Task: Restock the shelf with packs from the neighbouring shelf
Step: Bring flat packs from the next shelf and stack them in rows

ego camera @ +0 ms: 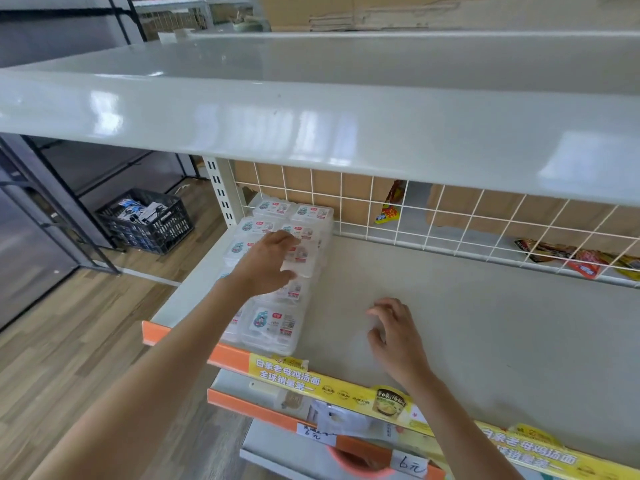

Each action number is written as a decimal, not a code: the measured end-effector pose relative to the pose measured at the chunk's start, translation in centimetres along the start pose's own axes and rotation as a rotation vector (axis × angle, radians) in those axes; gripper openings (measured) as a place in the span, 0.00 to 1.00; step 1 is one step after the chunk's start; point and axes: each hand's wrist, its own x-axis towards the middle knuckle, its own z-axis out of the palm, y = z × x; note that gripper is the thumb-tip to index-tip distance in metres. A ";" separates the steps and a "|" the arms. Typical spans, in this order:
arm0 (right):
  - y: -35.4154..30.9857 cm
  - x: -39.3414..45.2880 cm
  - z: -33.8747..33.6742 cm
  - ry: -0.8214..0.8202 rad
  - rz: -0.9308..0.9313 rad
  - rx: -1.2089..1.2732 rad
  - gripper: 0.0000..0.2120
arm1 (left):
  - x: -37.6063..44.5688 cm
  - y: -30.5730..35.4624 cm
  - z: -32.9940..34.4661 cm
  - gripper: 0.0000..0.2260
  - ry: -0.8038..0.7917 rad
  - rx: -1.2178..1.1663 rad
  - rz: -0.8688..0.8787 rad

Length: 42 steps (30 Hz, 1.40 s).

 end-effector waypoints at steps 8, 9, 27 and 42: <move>-0.5 0.0 0.0 -0.015 -0.056 -0.115 0.17 | -2.4 2.7 2.9 0.18 0.186 -0.051 0.231; -0.6 0.0 -0.3 -0.034 -0.074 -0.146 0.17 | -2.6 3.3 3.4 0.17 0.211 -0.042 0.300; 5.5 -13.9 -16.4 -0.049 0.112 -0.401 0.14 | -3.9 22.0 11.3 0.15 -0.070 -0.040 0.790; 15.7 -31.7 -33.8 0.123 0.459 -0.534 0.19 | -9.2 48.9 17.3 0.21 -0.095 -0.200 1.032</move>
